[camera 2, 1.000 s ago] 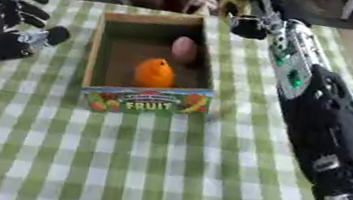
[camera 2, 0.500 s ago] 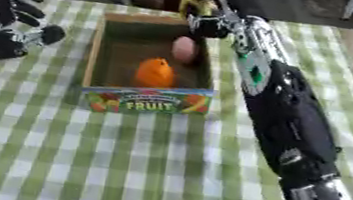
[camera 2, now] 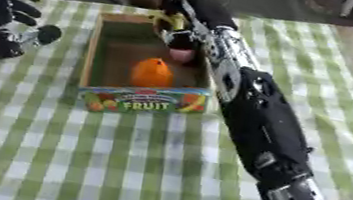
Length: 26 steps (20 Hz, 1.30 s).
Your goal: Pick up objects on the table and place them in the box.
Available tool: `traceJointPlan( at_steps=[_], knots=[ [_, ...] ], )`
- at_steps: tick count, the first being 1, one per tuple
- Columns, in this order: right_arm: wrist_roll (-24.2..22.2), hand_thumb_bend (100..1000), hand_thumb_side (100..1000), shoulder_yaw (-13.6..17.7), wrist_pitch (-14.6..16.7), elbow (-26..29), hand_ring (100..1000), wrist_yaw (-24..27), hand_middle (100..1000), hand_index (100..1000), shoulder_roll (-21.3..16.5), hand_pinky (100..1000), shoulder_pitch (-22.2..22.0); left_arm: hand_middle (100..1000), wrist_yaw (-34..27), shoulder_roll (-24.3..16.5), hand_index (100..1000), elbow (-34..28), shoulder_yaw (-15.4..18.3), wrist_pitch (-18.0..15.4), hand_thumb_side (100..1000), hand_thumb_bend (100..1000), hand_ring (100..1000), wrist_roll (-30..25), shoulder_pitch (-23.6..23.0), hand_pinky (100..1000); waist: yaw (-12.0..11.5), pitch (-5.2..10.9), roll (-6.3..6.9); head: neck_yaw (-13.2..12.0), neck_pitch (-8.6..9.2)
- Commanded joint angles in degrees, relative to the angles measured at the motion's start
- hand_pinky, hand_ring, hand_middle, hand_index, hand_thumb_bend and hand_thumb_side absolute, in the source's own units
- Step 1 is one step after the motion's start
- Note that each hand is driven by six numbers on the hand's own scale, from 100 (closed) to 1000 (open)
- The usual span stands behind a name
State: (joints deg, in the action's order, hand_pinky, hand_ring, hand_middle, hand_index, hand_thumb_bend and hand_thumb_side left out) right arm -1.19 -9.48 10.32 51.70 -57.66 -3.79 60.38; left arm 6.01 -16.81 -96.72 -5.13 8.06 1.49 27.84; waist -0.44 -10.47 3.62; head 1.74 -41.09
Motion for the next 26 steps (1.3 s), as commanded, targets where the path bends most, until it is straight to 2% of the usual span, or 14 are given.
traceJointPlan(
  at_steps=[1, 5, 8, 10, 13, 21, 23, 24, 25, 26],
  knots=[
    [-0.2, 153, 100, -0.2, 0.7, 0.1, 611, -0.9, 511, 264, 1.0, 641, 0.8, 658, -0.5, -0.4, 723, -0.9, 0.1, -0.2, 338, 846, 631, -0.2, 1.1, 633, -0.2, 0.84, 0.07, 0.3, 0.47],
    [-0.3, 213, 100, -0.3, 0.8, -1.1, 618, -1.9, 524, 336, 2.1, 644, 0.2, 658, -0.5, -0.2, 723, -1.0, 0.0, -0.2, 339, 845, 632, -0.3, 1.2, 632, -0.3, 0.75, 0.16, 0.5, 0.48],
    [-0.9, 306, 100, -0.2, 0.8, -2.0, 628, -2.7, 544, 495, 2.4, 647, -0.2, 658, -0.5, -0.2, 723, -1.0, 0.1, -0.2, 339, 845, 632, -0.3, 1.1, 632, -0.3, 0.70, 0.15, 0.8, 0.44],
    [-1.4, 332, 100, -0.1, 0.7, -2.3, 632, -3.2, 552, 568, 2.4, 648, -0.4, 658, -0.6, -0.2, 723, -1.0, 0.1, -0.2, 340, 844, 632, -0.3, 1.1, 632, -0.3, 0.68, 0.13, 0.8, 0.39],
    [-1.7, 359, 100, 0.2, 0.3, -2.7, 636, -3.6, 560, 633, 2.3, 649, -0.6, 658, -0.6, -0.2, 723, -1.0, 0.1, -0.2, 340, 845, 632, -0.3, 1.0, 632, -0.3, 0.70, 0.05, 0.7, 0.34],
    [-0.2, 428, 100, 0.9, -0.8, -2.2, 641, -3.0, 573, 736, 1.4, 649, -0.8, 659, -0.6, -0.3, 723, -1.0, 0.2, -0.2, 340, 844, 633, -0.2, 0.8, 632, -0.1, 0.81, -0.13, 0.5, 0.26],
    [0.5, 474, 172, 1.1, -1.1, -1.8, 642, -2.4, 579, 780, 1.2, 648, -0.8, 659, -0.6, -0.3, 723, -1.0, 0.2, -0.2, 339, 844, 633, -0.1, 0.7, 632, 0.0, 0.84, -0.17, 0.5, 0.23],
    [0.9, 480, 249, 1.1, -1.2, -1.4, 641, -2.0, 584, 825, 1.1, 645, -0.8, 659, -0.6, -0.3, 723, -1.0, 0.2, -0.2, 340, 844, 633, -0.1, 0.6, 632, 0.1, 0.86, -0.19, 0.4, 0.21],
    [1.3, 520, 234, 1.2, -1.4, -0.9, 641, -1.5, 583, 829, 0.9, 645, -0.7, 659, -0.6, -0.4, 723, -1.0, 0.2, -0.2, 339, 843, 633, -0.1, 0.6, 632, 0.1, 0.87, -0.21, 0.4, 0.19],
    [1.9, 553, 258, 1.4, -1.8, -0.2, 638, -1.0, 584, 862, 0.7, 642, -0.6, 659, -0.6, -0.4, 723, -1.0, 0.3, -0.2, 339, 844, 633, -0.1, 0.6, 632, 0.1, 0.89, -0.22, 0.4, 0.18]
  ],
)
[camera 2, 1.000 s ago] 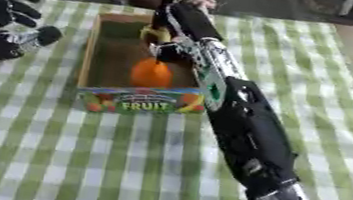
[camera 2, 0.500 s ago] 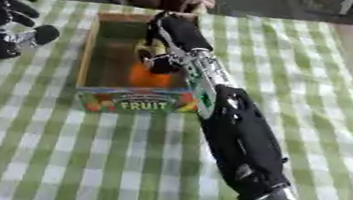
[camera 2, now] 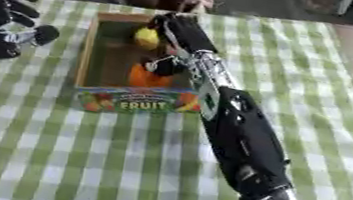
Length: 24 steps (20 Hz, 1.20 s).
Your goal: Pick up objects on the table and place them in the box.
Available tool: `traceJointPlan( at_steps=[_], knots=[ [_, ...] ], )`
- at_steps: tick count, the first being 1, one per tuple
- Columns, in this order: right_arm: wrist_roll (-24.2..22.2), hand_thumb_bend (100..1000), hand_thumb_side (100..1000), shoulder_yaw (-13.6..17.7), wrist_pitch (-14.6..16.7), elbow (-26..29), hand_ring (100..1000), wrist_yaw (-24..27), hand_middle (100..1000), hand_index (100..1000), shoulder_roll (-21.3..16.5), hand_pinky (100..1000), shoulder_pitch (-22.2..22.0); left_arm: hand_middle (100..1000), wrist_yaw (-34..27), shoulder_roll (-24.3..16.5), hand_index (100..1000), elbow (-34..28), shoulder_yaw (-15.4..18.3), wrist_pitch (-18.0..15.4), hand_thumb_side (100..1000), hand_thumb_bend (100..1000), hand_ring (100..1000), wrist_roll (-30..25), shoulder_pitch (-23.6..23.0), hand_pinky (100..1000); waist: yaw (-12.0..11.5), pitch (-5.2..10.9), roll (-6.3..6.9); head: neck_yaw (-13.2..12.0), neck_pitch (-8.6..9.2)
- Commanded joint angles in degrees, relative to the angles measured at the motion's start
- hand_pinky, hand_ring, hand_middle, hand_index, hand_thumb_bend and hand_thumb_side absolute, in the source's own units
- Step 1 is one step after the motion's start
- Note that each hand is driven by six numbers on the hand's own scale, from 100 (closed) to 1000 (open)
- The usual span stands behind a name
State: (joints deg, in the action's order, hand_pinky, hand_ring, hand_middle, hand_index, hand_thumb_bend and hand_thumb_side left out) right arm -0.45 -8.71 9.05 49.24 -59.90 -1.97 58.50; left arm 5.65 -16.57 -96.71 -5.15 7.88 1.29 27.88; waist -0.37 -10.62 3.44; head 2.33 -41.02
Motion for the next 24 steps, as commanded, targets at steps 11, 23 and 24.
traceJointPlan(
  at_steps=[11, 23, 24],
  knots=[
    [4.2, 492, 196, 0.8, -4.3, 10.5, 636, 12.1, 578, 824, -5.5, 644, 1.1, 658, -0.1, -1.2, 722, -1.3, 1.0, -0.1, 335, 843, 631, 0.9, -0.2, 629, 0.6, 1.34, -0.52, -1.0, -0.13],
    [2.0, 438, 124, 4.1, -4.3, 28.6, 716, 40.6, 641, 775, -22.8, 680, -8.8, 626, -3.8, -3.1, 698, -1.4, 3.5, -2.1, 282, 782, 607, 8.0, -2.7, 592, 2.3, 1.37, -1.75, -4.1, 0.18],
    [2.4, 438, 124, 4.4, -4.7, 29.8, 716, 41.7, 641, 775, -23.5, 680, -9.6, 626, -4.3, -3.2, 698, -1.4, 3.5, -2.4, 282, 782, 607, 8.7, -2.8, 592, 2.4, 1.33, -1.79, -4.2, 0.19]
  ],
)
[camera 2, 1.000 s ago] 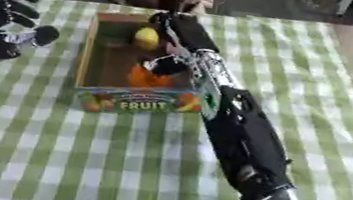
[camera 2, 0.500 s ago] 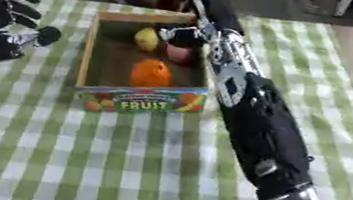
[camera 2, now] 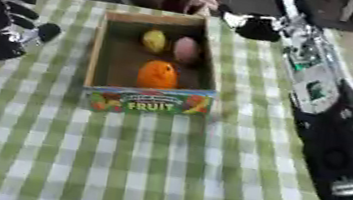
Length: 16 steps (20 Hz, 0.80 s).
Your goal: Pick up objects on the table and place them in the box.
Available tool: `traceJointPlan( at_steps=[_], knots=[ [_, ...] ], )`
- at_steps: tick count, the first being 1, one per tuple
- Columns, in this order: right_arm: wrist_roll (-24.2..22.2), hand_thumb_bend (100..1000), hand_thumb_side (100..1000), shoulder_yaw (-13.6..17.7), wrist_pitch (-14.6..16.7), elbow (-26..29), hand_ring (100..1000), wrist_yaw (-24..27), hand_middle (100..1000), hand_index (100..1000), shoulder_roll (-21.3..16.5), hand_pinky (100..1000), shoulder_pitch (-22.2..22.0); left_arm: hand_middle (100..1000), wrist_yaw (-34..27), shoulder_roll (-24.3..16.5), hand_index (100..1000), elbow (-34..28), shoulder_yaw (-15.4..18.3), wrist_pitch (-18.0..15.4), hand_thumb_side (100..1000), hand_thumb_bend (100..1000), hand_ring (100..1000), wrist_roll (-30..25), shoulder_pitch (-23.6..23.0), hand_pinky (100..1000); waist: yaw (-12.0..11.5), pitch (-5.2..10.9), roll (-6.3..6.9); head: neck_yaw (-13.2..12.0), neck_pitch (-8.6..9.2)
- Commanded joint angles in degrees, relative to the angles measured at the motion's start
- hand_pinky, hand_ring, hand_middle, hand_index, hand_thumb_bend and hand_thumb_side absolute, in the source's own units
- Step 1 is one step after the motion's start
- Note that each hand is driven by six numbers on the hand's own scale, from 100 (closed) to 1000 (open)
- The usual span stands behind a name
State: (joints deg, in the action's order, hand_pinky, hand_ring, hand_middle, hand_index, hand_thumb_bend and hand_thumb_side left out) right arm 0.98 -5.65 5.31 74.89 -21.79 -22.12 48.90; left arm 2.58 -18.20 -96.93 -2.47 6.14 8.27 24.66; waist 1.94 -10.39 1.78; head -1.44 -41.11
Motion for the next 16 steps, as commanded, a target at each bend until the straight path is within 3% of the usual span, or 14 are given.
traceJointPlan(
  at_steps=[1, 6, 16],
  knots=[
    [1.5, 437, 122, 1.8, -1.2, 5.4, 722, 4.5, 644, 774, -4.1, 683, -1.1, 623, -1.8, -1.6, 694, -1.2, 0.9, -1.0, 273, 768, 604, 2.4, 0.3, 588, 0.2, 1.02, -0.14, -0.6, 0.32],
    [3.1, 436, 122, 4.0, -2.3, 9.9, 749, 7.8, 673, 773, -6.7, 696, -6.5, 632, -3.2, -2.1, 694, -0.8, 1.0, -1.9, 271, 767, 612, 4.1, -0.5, 589, 0.4, 0.89, -0.16, -0.9, 0.45],
    [4.4, 434, 127, 6.8, -3.6, 11.4, 712, 11.2, 663, 762, -7.7, 684, -12.6, 618, -3.0, -2.2, 689, -1.0, 1.5, -2.7, 266, 770, 598, 4.1, -1.2, 586, 0.8, 0.87, -0.47, -1.5, 0.57]
  ],
)
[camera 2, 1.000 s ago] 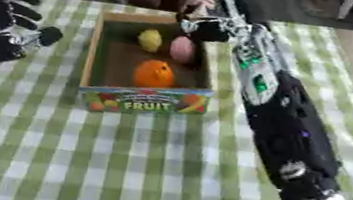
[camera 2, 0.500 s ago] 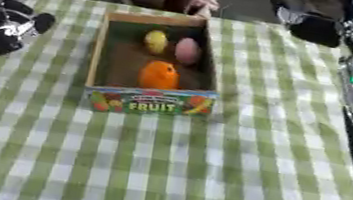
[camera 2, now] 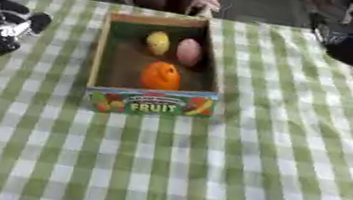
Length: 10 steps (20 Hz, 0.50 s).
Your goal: Pick up objects on the table and place them in the box.
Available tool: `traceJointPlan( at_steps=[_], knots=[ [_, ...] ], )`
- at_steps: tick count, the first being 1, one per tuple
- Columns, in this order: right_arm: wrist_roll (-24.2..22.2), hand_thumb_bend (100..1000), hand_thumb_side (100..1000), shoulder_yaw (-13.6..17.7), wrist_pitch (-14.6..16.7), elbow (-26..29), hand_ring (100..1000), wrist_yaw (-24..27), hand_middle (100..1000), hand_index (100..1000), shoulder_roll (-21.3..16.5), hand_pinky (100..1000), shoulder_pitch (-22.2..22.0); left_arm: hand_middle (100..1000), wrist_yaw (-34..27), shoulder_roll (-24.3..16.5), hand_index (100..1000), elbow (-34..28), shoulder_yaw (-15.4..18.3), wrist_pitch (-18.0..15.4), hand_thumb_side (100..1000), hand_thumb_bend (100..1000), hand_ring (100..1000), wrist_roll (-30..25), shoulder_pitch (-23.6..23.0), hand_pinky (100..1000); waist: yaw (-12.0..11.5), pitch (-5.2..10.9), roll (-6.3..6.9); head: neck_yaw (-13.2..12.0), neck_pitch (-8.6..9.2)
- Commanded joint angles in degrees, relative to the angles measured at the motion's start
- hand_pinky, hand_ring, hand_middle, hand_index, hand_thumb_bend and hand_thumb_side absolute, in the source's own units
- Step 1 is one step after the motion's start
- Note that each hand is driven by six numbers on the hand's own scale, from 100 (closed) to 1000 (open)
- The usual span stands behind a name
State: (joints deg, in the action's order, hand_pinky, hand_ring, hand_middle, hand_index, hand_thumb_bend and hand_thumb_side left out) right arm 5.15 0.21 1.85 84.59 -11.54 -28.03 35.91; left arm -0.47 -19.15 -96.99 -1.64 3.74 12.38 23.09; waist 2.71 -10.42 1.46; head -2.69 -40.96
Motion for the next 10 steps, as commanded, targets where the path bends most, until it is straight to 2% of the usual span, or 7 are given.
traceJointPlan(
  at_steps=[1, 10],
  knots=[
    [0.2, 432, 127, 1.1, -0.1, 1.9, 709, 1.1, 661, 762, -1.8, 682, 0.0, 616, 0.0, -1.2, 688, -0.9, 0.7, -0.3, 265, 769, 596, 0.0, 0.3, 585, 0.1, 0.90, -0.12, -0.3, 0.35],
    [0.9, 430, 124, 2.2, -0.7, 2.8, 659, 3.8, 601, 745, -1.3, 654, -2.3, 617, -0.2, -1.2, 675, -1.1, 0.7, -0.2, 250, 764, 596, 0.5, 0.0, 582, 0.1, 0.94, -0.16, -0.4, 0.53]
  ],
)
